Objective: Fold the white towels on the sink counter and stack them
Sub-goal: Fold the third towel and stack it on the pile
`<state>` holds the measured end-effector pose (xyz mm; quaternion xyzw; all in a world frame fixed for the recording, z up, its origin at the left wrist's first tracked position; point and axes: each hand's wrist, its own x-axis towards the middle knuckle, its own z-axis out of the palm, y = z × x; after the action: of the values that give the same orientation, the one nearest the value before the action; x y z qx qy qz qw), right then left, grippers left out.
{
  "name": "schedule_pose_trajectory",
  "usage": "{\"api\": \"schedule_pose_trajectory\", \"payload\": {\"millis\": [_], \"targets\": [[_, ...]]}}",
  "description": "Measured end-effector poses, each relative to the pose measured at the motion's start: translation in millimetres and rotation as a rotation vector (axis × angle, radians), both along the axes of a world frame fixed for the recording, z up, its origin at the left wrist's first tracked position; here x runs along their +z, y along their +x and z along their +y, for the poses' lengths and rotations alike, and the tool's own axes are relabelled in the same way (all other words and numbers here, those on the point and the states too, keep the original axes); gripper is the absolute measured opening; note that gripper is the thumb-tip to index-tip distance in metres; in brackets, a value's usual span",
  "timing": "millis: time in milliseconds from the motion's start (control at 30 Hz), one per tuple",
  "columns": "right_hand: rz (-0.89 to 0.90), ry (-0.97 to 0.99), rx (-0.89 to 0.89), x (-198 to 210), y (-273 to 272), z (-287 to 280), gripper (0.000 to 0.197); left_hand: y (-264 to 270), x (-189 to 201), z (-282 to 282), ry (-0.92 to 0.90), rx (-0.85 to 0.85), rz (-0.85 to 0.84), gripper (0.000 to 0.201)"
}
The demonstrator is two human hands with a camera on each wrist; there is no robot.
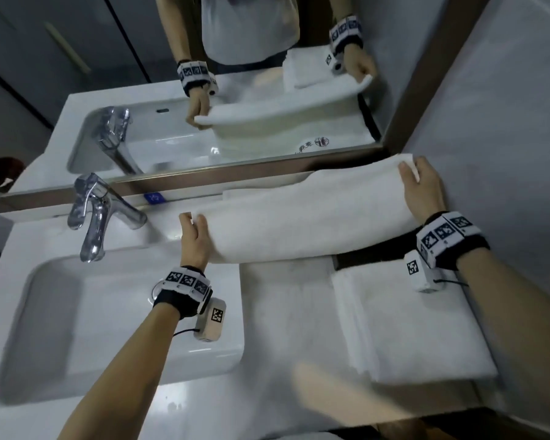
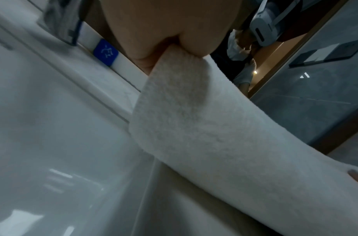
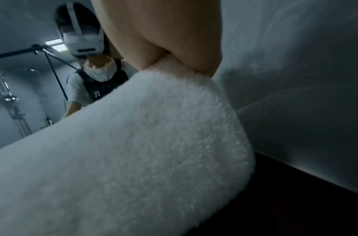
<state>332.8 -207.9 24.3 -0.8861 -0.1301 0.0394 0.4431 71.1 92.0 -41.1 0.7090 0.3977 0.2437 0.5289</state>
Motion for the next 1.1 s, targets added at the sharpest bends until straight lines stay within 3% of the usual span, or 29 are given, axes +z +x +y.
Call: {"api": "schedule_pose_trajectory", "payload": {"millis": [167,367,567,667,767,900,967,1100], "targets": [[-0.014,-0.085,-0.045,-8,39,32,0.031,45,4,27,0.059,0.023,0.066,0.013],[0.142,-0.318,-0.131,-29,66,44,0.043,83,-13,49,0.029,-0.066,0.257,0.016],[0.295,-0.434,-0.006,-39,72,46,0.068,107,-17,47,0.0,-0.008,0.448,0.045],[0.412,-0.454,0.051,-38,75,47,0.081,110,-15,44,-0.117,-0.024,0.468,0.059],[0.582,-0.272,0.036,-32,77,43,0.064,104,-10,49,-0.224,-0.11,0.542,0.048],[0.747,-0.034,0.1,-9,71,29,0.038,81,11,58,-0.377,-0.213,0.348,0.029],[0.759,0.042,0.18,6,68,24,0.036,66,29,59,-0.362,-0.247,0.27,0.022],[0.654,0.168,0.262,45,61,17,0.018,45,73,69,-0.165,-0.232,0.176,0.036]]}}
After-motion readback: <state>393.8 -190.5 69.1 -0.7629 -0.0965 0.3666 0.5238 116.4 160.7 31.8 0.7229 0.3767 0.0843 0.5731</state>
